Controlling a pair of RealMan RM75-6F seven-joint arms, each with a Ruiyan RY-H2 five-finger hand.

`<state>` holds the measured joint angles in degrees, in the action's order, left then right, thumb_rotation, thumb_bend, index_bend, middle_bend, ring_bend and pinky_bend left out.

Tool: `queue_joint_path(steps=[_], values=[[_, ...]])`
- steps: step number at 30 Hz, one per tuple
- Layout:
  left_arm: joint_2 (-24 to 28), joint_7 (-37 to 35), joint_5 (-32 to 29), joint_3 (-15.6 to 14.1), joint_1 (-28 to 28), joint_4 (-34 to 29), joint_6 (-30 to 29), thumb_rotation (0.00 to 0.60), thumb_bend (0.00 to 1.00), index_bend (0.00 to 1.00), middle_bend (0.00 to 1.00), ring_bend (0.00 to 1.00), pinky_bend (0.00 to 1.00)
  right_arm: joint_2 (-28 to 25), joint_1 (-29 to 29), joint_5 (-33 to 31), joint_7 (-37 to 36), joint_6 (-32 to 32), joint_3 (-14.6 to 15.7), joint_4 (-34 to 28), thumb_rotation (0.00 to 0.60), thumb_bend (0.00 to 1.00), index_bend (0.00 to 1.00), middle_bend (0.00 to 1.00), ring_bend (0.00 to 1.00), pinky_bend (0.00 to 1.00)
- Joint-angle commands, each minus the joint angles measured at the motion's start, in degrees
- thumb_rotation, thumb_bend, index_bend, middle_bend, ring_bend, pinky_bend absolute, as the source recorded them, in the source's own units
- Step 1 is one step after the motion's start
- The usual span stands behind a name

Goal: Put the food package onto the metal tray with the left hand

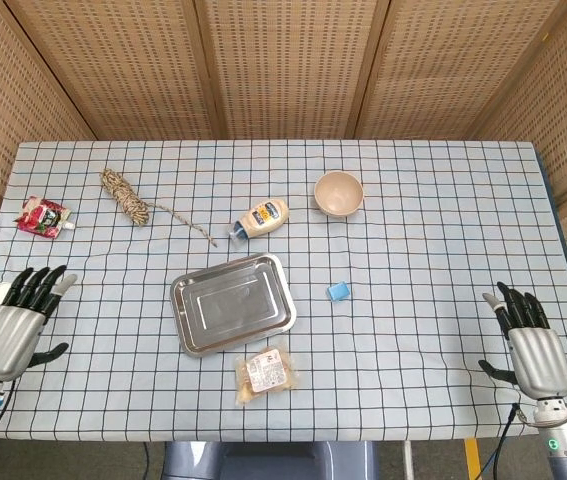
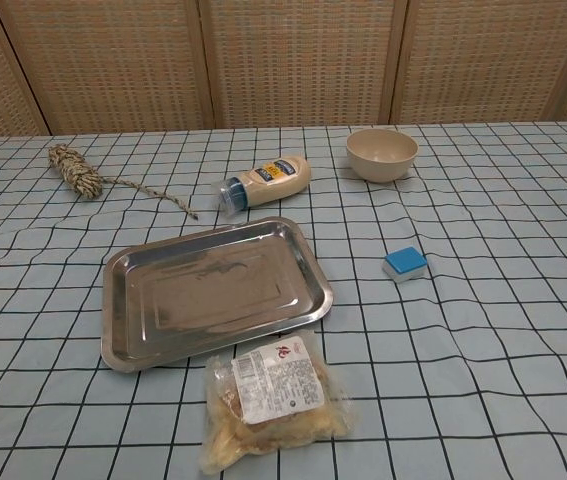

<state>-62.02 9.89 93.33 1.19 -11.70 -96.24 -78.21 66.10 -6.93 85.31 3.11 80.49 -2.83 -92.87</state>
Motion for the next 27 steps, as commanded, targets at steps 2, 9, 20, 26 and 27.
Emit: queue_joint_path(steps=[2, 9, 20, 26, 27], values=[[2.7, -1.5, 4.7, 0.1, -5.2, -2.6, 5.2, 0.6, 0.0, 0.0, 0.0, 0.0, 0.0, -0.5, 0.0, -0.6, -1.2, -0.1, -0.4, -0.1, 0.6, 0.07, 0.14, 0.0, 0.0, 0.0], [3.0, -1.8, 11.2, 0.7, -15.1, -5.8, 15.6, 0.6, 0.0, 0.0, 0.0, 0.0, 0.0, -1.3, -0.1, -1.5, -2.8, -0.4, -0.9, -0.2, 0.6, 0.08, 0.14, 0.0, 0.0, 0.0], [-5.7, 8.7, 3.4, 2.9, -27.6, -10.4, 37.9, 0.6, 0.0, 0.0, 0.0, 0.0, 0.0, -2.7, -0.1, -3.7, -6.8, -0.9, -2.2, 0.3, 0.6, 0.08, 0.14, 0.0, 0.0, 0.0], [-11.1, 16.9, -5.0, 4.1, -31.5, -9.9, 44.1, 0.6, 0.0, 0.0, 0.0, 0.0, 0.0, -3.6, 0.0, -4.7, -9.1, -1.0, -2.9, 0.6, 0.6, 0.08, 0.14, 0.0, 0.0, 0.0], [-12.5, 18.8, -6.7, 4.4, -32.1, -9.4, 44.5, 0.6, 0.0, 0.0, 0.0, 0.0, 0.0, -3.7, 0.0, -5.0, -9.6, -1.1, -3.1, 0.6, 0.6, 0.08, 0.14, 0.0, 0.0, 0.0]])
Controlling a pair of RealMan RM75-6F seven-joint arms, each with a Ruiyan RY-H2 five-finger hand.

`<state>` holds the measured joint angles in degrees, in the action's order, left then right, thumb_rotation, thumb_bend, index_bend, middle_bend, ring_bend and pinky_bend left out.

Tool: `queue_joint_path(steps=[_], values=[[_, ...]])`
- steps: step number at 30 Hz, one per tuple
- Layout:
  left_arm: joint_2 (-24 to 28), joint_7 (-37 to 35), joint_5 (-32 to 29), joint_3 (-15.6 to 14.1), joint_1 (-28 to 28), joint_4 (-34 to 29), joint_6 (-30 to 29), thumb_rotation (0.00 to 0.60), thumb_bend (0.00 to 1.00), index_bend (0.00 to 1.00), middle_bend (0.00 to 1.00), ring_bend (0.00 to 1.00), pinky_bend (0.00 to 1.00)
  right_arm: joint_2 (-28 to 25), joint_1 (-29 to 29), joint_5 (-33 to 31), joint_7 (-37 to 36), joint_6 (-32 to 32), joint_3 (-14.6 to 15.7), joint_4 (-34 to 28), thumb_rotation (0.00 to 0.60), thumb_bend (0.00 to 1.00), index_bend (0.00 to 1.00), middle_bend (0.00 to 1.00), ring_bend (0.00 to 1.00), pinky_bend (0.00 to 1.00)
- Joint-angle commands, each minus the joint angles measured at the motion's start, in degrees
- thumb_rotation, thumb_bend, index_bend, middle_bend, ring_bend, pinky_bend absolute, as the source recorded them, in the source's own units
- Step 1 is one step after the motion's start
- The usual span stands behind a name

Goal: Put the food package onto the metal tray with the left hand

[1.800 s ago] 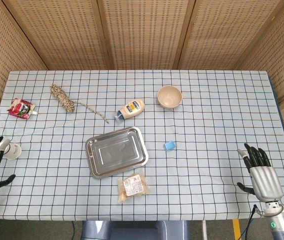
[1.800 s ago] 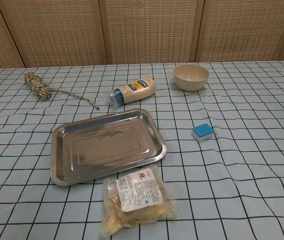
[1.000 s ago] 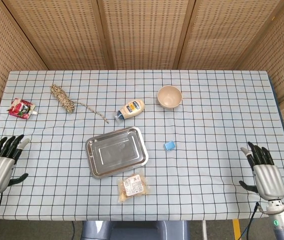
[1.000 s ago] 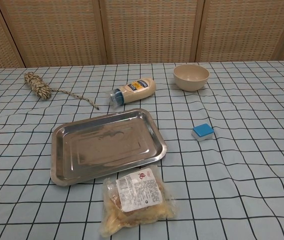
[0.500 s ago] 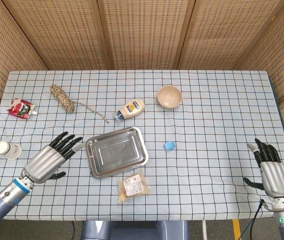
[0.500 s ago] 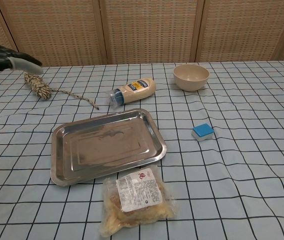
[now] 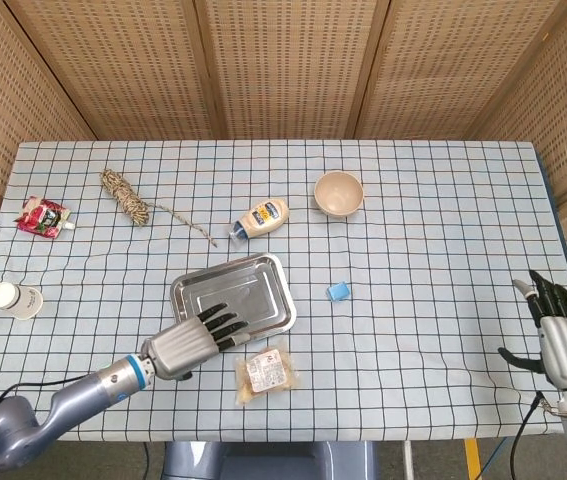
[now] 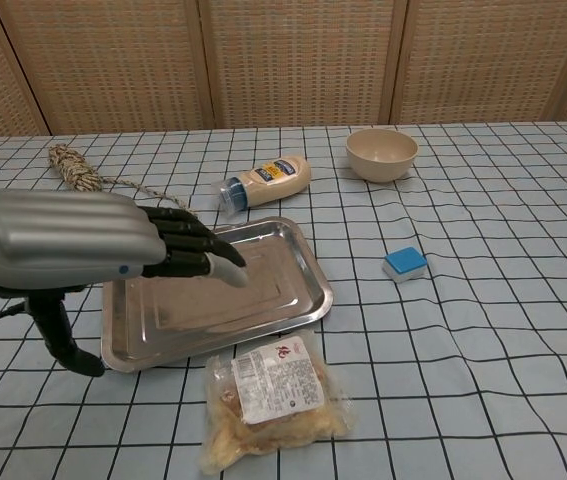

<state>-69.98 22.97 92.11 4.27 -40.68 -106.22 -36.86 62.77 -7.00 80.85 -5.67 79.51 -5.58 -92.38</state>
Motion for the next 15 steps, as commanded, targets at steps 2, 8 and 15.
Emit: queue_joint_path(steps=[2, 8, 15], values=[[-6.6, 7.8, -8.4, 1.7, -4.2, 1.1, 3.8, 0.6, 0.0, 0.0, 0.0, 0.0, 0.0, -0.6, 0.1, -0.9, -1.4, -0.1, -0.6, 0.3, 0.6, 0.08, 0.14, 0.0, 0.0, 0.0], [-12.0, 13.9, -16.3, 1.5, -7.8, 3.7, 5.0, 0.6, 0.0, 0.0, 0.0, 0.0, 0.0, -1.3, 0.2, -2.1, -3.6, -0.5, -1.3, 0.9, 0.6, 0.07, 0.14, 0.0, 0.0, 0.0], [-16.9, 19.3, -25.4, 0.3, -12.4, 6.6, 4.2, 0.6, 0.0, 0.0, 0.0, 0.0, 0.0, -2.1, 0.2, -3.3, -6.2, -1.1, -2.1, 1.5, 0.6, 0.08, 0.14, 0.0, 0.0, 0.0]])
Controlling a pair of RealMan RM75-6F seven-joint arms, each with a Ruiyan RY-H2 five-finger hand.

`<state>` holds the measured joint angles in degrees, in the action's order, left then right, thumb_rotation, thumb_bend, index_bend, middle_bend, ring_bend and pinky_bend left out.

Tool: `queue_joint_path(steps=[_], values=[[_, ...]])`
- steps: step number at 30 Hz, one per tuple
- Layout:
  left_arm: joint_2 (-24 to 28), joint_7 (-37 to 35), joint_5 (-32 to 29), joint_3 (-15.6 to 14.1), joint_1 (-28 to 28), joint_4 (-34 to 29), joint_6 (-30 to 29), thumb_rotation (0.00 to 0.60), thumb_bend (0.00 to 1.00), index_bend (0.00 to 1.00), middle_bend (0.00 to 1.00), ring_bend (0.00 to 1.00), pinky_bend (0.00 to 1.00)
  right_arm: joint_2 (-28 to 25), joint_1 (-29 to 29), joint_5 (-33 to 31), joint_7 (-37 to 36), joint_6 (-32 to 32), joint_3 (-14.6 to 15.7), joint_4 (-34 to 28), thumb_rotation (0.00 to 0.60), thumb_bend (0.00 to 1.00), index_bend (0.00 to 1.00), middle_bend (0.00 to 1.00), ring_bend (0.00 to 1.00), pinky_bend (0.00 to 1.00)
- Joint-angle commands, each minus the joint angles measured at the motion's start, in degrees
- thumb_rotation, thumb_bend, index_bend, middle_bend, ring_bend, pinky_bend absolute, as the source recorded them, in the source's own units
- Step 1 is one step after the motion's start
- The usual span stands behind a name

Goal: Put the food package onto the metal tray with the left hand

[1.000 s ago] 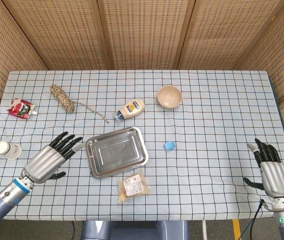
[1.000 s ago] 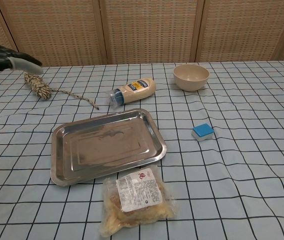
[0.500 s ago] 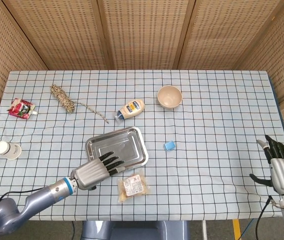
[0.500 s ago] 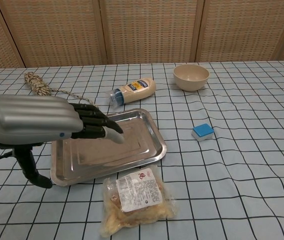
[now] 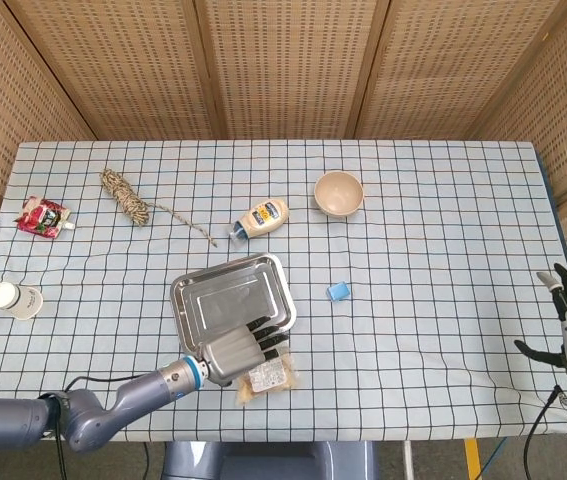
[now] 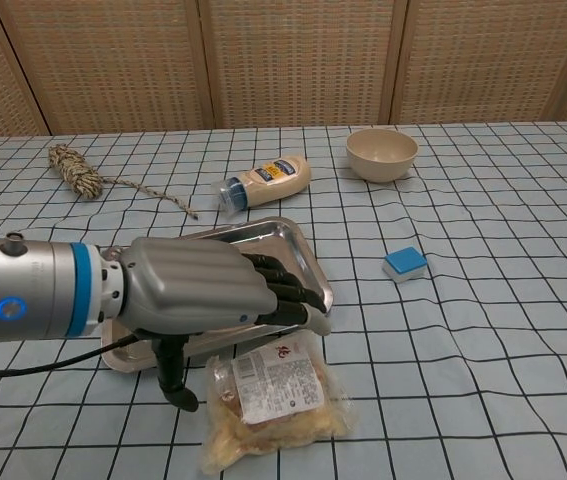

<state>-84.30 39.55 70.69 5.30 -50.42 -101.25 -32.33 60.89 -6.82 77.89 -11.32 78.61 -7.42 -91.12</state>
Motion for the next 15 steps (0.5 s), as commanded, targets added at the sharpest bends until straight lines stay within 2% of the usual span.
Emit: queue_joint_path(steps=[1, 8, 10, 11, 13, 15], values=[[-3.2, 3.5, -5.3, -1.2, -3.4, 1.9, -0.5, 0.6, 0.0, 0.0, 0.0, 0.0, 0.0, -0.3, 0.0, -0.4, -0.9, -0.4, -0.3, 0.3, 0.6, 0.08, 0.14, 0.0, 0.0, 0.0], [-6.1, 6.3, -11.1, -3.5, -6.7, 2.5, -3.0, 0.6, 0.0, 0.01, 0.0, 0.0, 0.0, -0.6, -0.1, -0.6, -2.0, -0.8, -0.5, 0.5, 0.6, 0.07, 0.15, 0.0, 0.0, 0.0], [-6.6, 7.0, -11.5, -4.4, -7.1, 2.5, -4.5, 0.6, 0.0, 0.11, 0.0, 0.01, 0.05, -0.7, 0.0, -0.5, -2.3, -0.6, -0.6, 0.5, 0.6, 0.07, 0.15, 0.0, 0.0, 0.0], [-6.7, 7.2, -11.7, -4.8, -7.2, 2.3, -5.1, 0.6, 0.01, 0.19, 0.03, 0.03, 0.11, -0.8, 0.0, -0.5, -2.4, -0.5, -0.6, 0.5, 0.6, 0.07, 0.15, 0.0, 0.0, 0.0], [-6.6, 7.3, -11.9, -5.4, -7.2, 1.9, -6.2, 0.6, 0.06, 0.35, 0.14, 0.14, 0.21, -0.8, 0.1, -0.3, -2.6, -0.3, -0.6, 0.4, 0.6, 0.07, 0.15, 0.0, 0.0, 0.0], [-6.3, 7.1, -11.4, -6.0, -7.0, 1.2, -7.9, 0.6, 0.14, 0.46, 0.25, 0.23, 0.28, -0.9, 0.2, -0.1, -2.7, -0.1, -0.6, 0.3, 0.6, 0.07, 0.15, 0.0, 0.0, 0.0]])
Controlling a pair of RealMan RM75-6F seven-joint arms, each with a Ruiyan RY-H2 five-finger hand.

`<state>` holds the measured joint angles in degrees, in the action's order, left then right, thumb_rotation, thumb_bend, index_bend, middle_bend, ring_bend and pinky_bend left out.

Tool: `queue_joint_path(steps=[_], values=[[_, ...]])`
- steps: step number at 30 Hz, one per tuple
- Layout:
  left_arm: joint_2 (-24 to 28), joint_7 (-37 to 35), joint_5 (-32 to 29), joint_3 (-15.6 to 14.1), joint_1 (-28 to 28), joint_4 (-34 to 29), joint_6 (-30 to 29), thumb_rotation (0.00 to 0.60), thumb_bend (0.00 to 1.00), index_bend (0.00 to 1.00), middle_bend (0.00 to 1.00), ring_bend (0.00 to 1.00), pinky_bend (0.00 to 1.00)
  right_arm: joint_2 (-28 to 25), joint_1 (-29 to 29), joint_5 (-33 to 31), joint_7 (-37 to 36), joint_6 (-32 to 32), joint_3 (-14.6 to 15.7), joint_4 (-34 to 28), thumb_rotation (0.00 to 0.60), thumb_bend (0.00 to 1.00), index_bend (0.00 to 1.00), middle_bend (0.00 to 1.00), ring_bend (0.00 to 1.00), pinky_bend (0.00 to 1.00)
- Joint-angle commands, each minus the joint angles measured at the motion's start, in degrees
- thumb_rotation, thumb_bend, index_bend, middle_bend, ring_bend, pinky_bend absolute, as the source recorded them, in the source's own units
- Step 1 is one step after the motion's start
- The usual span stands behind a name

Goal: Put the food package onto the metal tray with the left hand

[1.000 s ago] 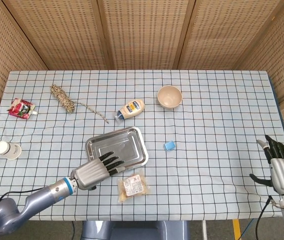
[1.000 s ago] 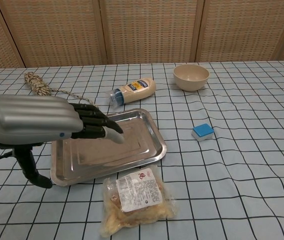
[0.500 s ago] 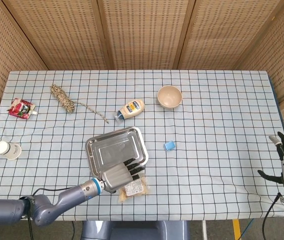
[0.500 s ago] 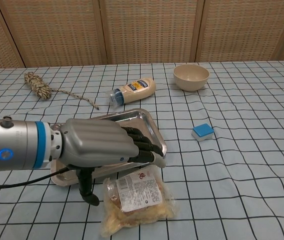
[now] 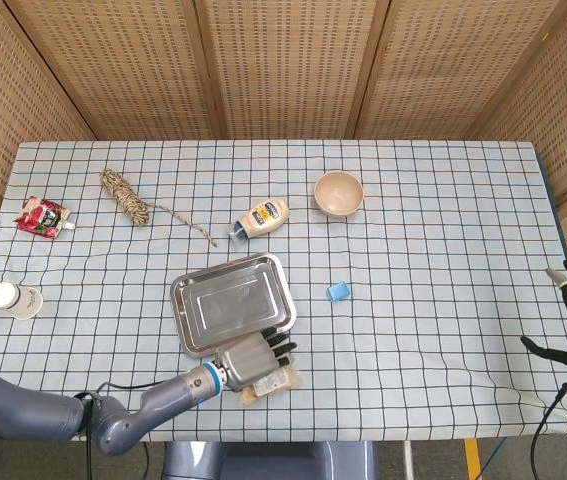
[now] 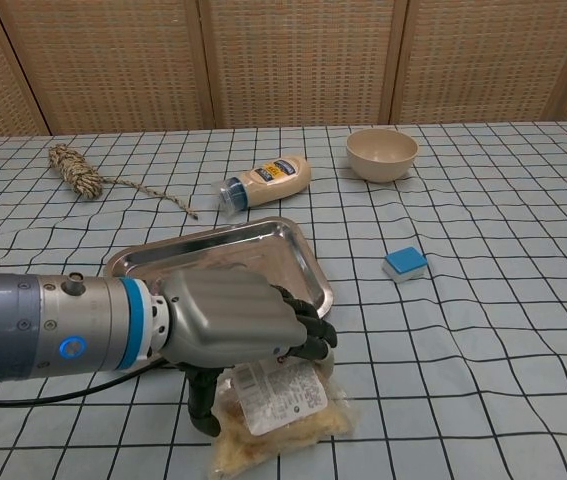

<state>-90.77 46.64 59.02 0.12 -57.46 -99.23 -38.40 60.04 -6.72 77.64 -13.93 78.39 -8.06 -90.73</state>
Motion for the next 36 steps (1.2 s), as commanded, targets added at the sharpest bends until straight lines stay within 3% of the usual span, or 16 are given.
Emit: queue_joint_path(steps=[1, 3, 14, 20, 26, 28, 30, 33, 36], values=[[0.3, -0.2, 0.8, -0.9, 0.3, -1.1, -2.7, 0.6, 0.17, 0.5, 0.28, 0.26, 0.29, -0.1, 0.1, 0.2, -0.1, 0.3, 0.0, -0.1, 0.6, 0.07, 0.15, 0.0, 0.0, 0.0], [1.3, -1.0, 2.7, -1.3, 1.2, -2.3, -5.1, 0.6, 0.2, 0.54, 0.32, 0.28, 0.3, -0.1, 0.2, 0.5, 0.0, 0.5, 0.1, -0.3, 0.6, 0.08, 0.15, 0.0, 0.0, 0.0], [10.1, -7.1, 7.7, 0.3, 3.8, -6.7, -11.8, 0.6, 0.2, 0.54, 0.32, 0.28, 0.3, 0.1, 0.3, 0.9, 1.0, 1.0, 0.2, -0.8, 0.6, 0.07, 0.15, 0.0, 0.0, 0.0], [13.7, -6.8, 6.6, 0.7, 4.0, -2.9, -12.5, 0.6, 0.2, 0.53, 0.3, 0.28, 0.29, 0.6, 0.0, 1.2, 2.6, 0.7, 0.5, -1.1, 0.6, 0.07, 0.15, 0.0, 0.0, 0.0], [12.0, -6.6, 2.3, 1.7, 3.8, 1.9, -12.4, 0.6, 0.2, 0.48, 0.19, 0.19, 0.25, 1.0, -0.3, 1.6, 3.5, 0.6, 0.7, -1.5, 0.6, 0.07, 0.15, 0.0, 0.0, 0.0], [11.1, -6.0, 1.1, 1.8, 3.7, 2.9, -12.5, 0.6, 0.19, 0.42, 0.1, 0.11, 0.18, 1.1, -0.4, 1.6, 3.7, 0.3, 0.7, -1.4, 0.6, 0.07, 0.15, 0.0, 0.0, 0.0], [10.7, -5.4, -0.5, 1.8, 3.6, 2.9, -12.5, 0.6, 0.17, 0.24, 0.01, 0.02, 0.06, 1.2, -0.5, 1.7, 3.8, 0.3, 0.8, -1.5, 0.6, 0.07, 0.15, 0.0, 0.0, 0.0], [10.6, -3.7, -2.5, 1.9, 3.4, 2.0, -13.5, 0.6, 0.12, 0.04, 0.0, 0.0, 0.0, 1.2, -0.5, 1.9, 3.8, 0.3, 0.9, -1.6, 0.6, 0.07, 0.15, 0.0, 0.0, 0.0], [10.6, -2.7, -3.1, 2.0, 3.6, 1.3, -14.9, 0.6, 0.1, 0.02, 0.0, 0.0, 0.0, 1.1, -0.5, 2.1, 3.8, 0.4, 0.9, -1.7, 0.6, 0.07, 0.15, 0.0, 0.0, 0.0]])
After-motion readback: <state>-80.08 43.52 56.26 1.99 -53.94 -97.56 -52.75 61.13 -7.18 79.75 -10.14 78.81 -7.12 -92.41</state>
